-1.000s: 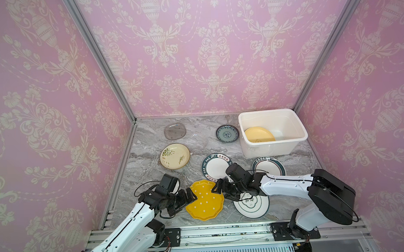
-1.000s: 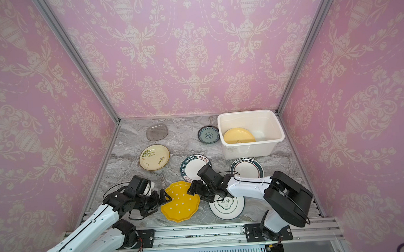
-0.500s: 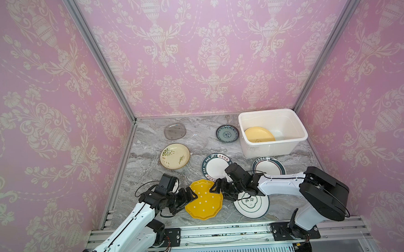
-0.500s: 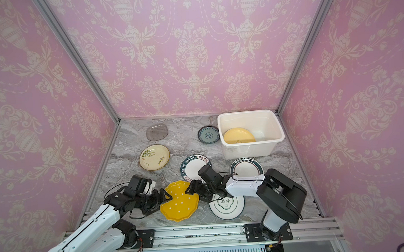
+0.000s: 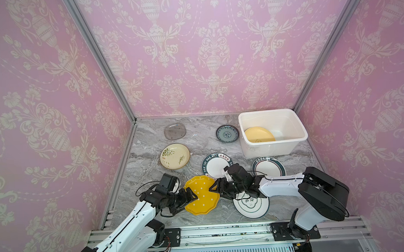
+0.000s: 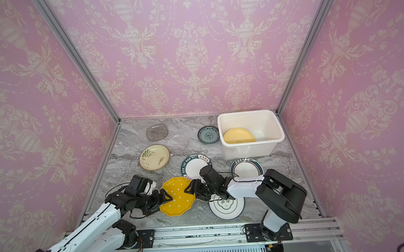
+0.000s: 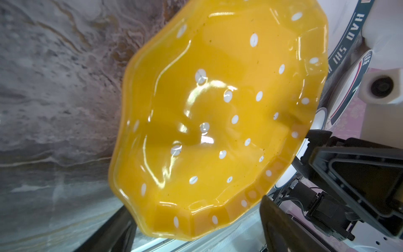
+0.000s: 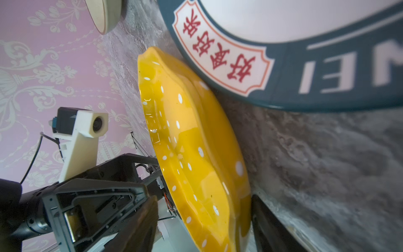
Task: Place the plates into the plastic bin on the countertop
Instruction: 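Close both grippers on opposite rims of the yellow polka-dot dish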
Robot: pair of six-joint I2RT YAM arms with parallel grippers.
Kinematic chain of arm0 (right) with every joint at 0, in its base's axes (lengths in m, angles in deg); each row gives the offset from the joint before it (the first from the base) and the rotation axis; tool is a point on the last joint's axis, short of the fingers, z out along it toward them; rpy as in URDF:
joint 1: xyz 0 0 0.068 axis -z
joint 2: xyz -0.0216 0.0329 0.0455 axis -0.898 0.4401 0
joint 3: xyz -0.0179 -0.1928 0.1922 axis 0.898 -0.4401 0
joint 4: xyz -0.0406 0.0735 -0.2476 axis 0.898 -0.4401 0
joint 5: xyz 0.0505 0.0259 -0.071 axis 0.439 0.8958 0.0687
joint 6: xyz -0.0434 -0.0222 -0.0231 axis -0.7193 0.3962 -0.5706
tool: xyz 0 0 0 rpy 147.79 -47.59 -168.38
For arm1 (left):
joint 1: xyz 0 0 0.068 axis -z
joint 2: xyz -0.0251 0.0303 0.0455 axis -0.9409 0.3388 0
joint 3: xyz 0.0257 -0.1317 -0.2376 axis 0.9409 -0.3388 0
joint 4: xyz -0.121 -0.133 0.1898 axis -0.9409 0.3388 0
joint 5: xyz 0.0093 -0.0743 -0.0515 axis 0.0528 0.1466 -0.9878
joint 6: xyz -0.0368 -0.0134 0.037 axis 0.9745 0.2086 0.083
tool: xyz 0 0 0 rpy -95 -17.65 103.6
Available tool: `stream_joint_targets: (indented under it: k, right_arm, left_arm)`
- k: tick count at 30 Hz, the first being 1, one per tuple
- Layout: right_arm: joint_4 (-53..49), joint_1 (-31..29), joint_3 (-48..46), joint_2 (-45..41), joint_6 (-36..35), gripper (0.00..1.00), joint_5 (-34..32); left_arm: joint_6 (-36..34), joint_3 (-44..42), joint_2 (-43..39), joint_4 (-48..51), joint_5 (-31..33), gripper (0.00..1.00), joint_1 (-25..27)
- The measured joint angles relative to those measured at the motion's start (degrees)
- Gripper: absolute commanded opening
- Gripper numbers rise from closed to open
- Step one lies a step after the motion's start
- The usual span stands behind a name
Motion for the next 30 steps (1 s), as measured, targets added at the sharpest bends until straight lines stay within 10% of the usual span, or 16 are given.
stream_joint_targets:
  k: [30]
  right_arm:
    - [-2.9,-0.9,1.9,1.5,-2.8,0.08,1.6]
  left_arm:
    - [0.0,0.5,-2.2,2.2,-0.8,0.90,-0.3]
